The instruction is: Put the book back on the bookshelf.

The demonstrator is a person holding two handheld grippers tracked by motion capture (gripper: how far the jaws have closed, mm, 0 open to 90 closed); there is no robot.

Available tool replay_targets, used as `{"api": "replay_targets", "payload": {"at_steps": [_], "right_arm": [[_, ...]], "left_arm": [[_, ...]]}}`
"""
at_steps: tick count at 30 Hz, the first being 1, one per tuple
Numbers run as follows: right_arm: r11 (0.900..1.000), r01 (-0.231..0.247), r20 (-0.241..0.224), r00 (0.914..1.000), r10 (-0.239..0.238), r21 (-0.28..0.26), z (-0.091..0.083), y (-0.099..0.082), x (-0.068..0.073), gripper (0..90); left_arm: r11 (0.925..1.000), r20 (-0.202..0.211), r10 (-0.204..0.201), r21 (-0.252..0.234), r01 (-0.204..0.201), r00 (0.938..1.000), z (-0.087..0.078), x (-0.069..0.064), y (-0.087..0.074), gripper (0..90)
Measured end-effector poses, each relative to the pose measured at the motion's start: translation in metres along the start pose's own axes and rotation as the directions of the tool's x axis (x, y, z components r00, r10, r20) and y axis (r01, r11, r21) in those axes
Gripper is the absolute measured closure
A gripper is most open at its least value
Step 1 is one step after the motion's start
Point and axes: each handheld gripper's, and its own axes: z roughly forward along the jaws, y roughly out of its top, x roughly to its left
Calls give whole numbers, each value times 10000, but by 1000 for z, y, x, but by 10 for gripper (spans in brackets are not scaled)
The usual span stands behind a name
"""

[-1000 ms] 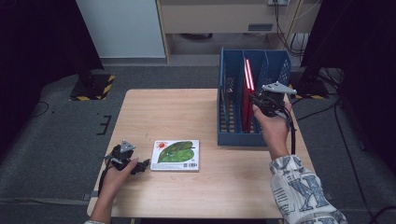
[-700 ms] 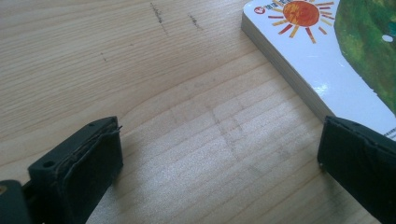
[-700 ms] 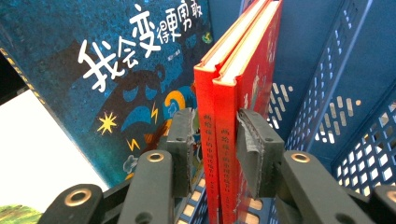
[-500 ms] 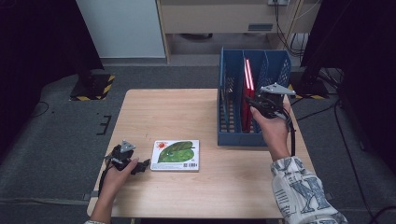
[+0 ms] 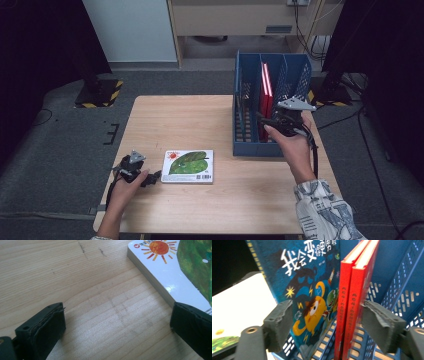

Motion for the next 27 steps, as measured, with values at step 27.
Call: {"api": "replay_targets", "payload": {"at_steps": [27], "right_arm": [[9952, 693, -1527, 9866, -582, 689, -6, -43, 45, 144]], "left_arm": [[10000, -6, -17, 1, 17, 10000, 0, 0, 1, 0]]}}
